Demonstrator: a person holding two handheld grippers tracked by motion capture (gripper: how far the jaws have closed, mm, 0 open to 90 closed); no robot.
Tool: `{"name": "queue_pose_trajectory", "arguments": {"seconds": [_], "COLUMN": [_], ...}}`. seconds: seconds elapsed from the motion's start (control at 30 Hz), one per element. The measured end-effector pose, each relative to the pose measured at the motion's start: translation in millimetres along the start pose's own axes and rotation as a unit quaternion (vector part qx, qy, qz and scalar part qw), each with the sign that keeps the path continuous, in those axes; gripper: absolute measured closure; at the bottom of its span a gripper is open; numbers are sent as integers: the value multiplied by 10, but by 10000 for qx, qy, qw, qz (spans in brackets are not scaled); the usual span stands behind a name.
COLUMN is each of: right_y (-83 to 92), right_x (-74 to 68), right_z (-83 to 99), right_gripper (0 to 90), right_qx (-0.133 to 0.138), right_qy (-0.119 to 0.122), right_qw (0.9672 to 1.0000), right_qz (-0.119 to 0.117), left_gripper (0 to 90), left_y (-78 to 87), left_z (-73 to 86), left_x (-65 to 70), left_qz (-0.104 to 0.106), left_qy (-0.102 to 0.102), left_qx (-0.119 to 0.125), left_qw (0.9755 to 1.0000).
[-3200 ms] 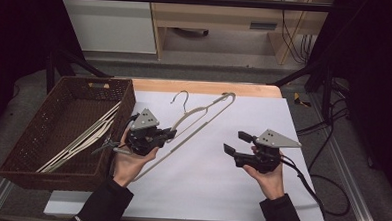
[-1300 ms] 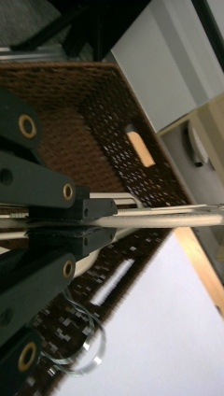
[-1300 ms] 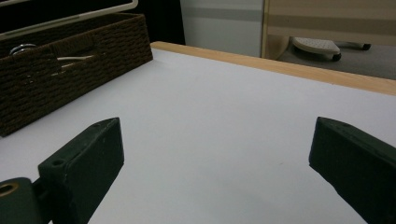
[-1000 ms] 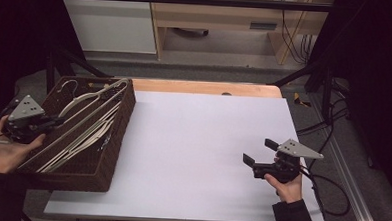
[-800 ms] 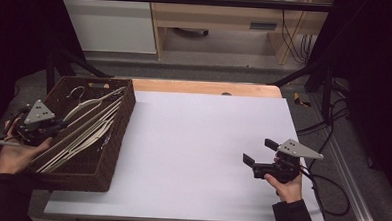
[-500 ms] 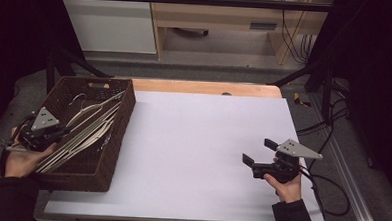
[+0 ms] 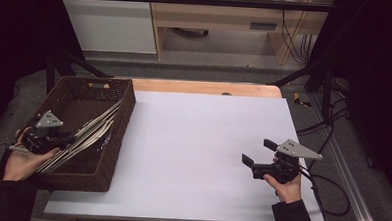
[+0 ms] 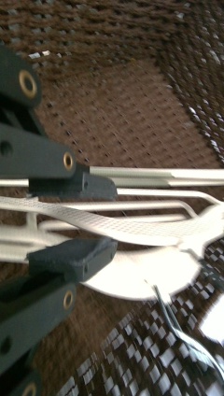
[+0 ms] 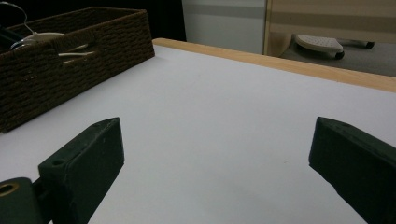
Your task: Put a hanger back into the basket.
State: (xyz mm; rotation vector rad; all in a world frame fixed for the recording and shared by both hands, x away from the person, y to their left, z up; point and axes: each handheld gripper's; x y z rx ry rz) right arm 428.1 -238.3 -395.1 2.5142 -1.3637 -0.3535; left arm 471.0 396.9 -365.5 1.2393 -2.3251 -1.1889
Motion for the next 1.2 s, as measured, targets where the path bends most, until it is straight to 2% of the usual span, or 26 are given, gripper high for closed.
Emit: {"name": "queue_pose_trajectory", "arguments": {"seconds": [0.03, 0.13, 0.17, 0.2, 0.23, 0.27, 0.3, 0.33, 0.37, 0.4, 0.43, 0.47, 0.5, 0.53, 0.57, 0.6, 0.67, 0.7, 0.73, 0.77, 0.87, 0.9, 0.93, 0.97, 1.13, 1.2], "right_y": [0, -5, -4, 2, 2, 9, 9, 18, 20, 20, 22, 21, 21, 19, 31, 31, 40, 44, 44, 55, 70, 81, 81, 94, 114, 125], "right_x": [0, -3, -5, -7, -7, -6, -6, 0, -1, -1, -4, -3, -3, -6, -4, -4, -2, -2, -2, 0, 7, 12, 12, 21, 40, 53], "right_z": [0, 1, 0, -4, -4, -9, -9, -9, -9, -9, -9, -9, -9, -11, -17, -17, -19, -20, -20, -23, -27, -30, -30, -29, -28, -26], "right_gripper": [37, 37, 37, 37, 37, 38, 38, 37, 37, 37, 37, 37, 37, 36, 36, 36, 32, 31, 31, 30, 30, 30, 30, 30, 27, 27], "right_qx": [0, -6, -4, 10, 10, 36, 36, 27, 27, 27, 31, 41, 41, 61, 78, 78, 108, 111, 111, 139, 166, 147, 147, 140, 168, 153], "right_qy": [0, 3, 9, 13, 13, 13, 13, 38, 38, 38, 21, 27, 27, 10, 23, 23, 23, 22, 22, 29, 45, 41, 41, 52, 9, -4], "right_qw": [10000, 10000, 10000, 10000, 10000, 10000, 10000, 10000, 10000, 10000, 10000, 10000, 10000, 10000, 10000, 10000, 9999, 9999, 9999, 9999, 9999, 9999, 9999, 9999, 9999, 9999], "right_qz": [0, 7, 5, 1, 1, -7, -7, -15, -17, -17, -18, -17, -17, 0, -18, -18, 3, 8, 8, -13, -8, -18, -18, -36, -14, -17], "left_gripper": [666, 635, 617, 587, 556, 526, 505, 471, 439, 404, 370, 350, 327, 327, 276, 276, 209, 175, 145, 134, 118, 110, 102, 99, 100, 107], "left_y": [38, 170, 210, 280, 280, 365, 365, 428, 447, 447, 471, 473, 473, 466, 452, 427, 356, 284, 284, 204, 137, 67, 67, -3, -129, -191], "left_z": [-10, -53, -71, -100, -100, -141, -141, -176, -196, -196, -232, -250, -250, -271, -284, -296, -321, -352, -352, -396, -435, -474, -474, -501, -504, -490], "left_x": [8, 44, 69, 127, 127, 241, 241, 358, 421, 421, 525, 585, 585, 660, 714, 772, 895, 1010, 1010, 1146, 1249, 1337, 1337, 1405, 1484, 1510], "left_qz": [-4, 63, 71, 102, 102, 170, 170, 245, 313, 313, 416, 500, 500, 632, 752, 857, 978, 1031, 1031, 1034, 1075, 1086, 1086, 1092, 1284, 1361], "left_qy": [-9, 195, 309, 432, 432, 528, 528, 558, 601, 601, 620, 626, 626, 664, 665, 688, 713, 720, 720, 679, 646, 605, 605, 586, 730, 710], "left_qx": [118, 606, 798, 1176, 1176, 1653, 1653, 2025, 2233, 2233, 2442, 2552, 2552, 2709, 2785, 2860, 2966, 3015, 3015, 2990, 2997, 2936, 2936, 2909, 2860, 2797], "left_qw": [9999, 9980, 9963, 9921, 9921, 9847, 9847, 9774, 9724, 9724, 9668, 9636, 9636, 9582, 9552, 9519, 9473, 9451, 9451, 9462, 9458, 9478, 9478, 9487, 9468, 9477]}}
Point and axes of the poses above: each handheld gripper's, and its own axes: y roughly backward along the jaws, z roughly out of its underside, x roughly to its right, and after that the axes turned 5 degrees about z, right-handed
